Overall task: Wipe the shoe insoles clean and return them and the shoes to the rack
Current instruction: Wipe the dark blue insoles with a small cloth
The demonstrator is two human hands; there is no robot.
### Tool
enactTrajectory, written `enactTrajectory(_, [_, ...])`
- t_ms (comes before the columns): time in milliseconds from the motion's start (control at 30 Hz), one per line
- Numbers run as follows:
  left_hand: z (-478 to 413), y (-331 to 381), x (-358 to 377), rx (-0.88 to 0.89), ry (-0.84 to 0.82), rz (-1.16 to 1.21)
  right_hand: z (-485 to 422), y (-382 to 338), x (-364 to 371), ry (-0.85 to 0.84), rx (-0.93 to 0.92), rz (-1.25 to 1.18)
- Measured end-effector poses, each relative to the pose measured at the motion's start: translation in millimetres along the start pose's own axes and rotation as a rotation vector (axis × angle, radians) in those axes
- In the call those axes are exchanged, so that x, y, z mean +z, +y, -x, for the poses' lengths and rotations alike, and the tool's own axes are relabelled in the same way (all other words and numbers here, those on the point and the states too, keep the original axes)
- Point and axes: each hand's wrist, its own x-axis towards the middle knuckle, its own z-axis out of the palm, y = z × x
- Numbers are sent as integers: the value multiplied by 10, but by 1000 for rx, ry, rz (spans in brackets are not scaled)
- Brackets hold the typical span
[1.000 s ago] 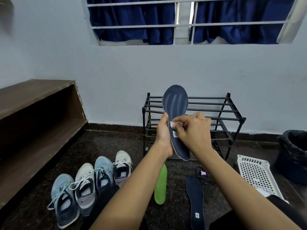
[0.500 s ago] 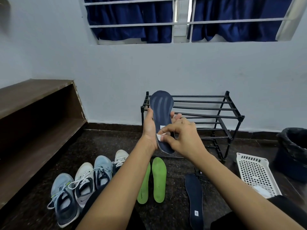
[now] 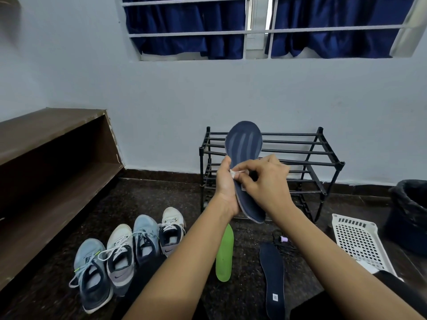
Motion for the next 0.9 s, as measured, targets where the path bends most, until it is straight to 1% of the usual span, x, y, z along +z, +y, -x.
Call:
enactTrajectory(100, [-30, 95, -52, 55, -16, -1, 27, -46, 3, -102, 10, -56])
enactTrajectory(233, [-71, 232, -86, 78, -53, 86, 63, -58, 14, -210, -5, -165])
enactTrajectory(300, [-88, 241, -80, 91, -33, 96, 75, -52, 9, -238, -15, -181])
enactTrajectory(467, [-20, 173, -20, 51, -16, 72, 50, 6, 10, -153, 26, -134])
enactTrajectory(567, [2, 45, 13, 10, -16, -4, 0, 57, 4, -59, 30, -5])
enactTrajectory(667, [25, -81, 57, -57, -45, -6, -50, 110, -25, 36, 54, 94])
enactTrajectory(767, [16, -91, 47, -42, -56, -17, -59, 115, -14, 36, 79, 77])
enactTrajectory(900, [23, 41, -16, 32, -56, -39, -29, 38, 7, -20, 6, 6])
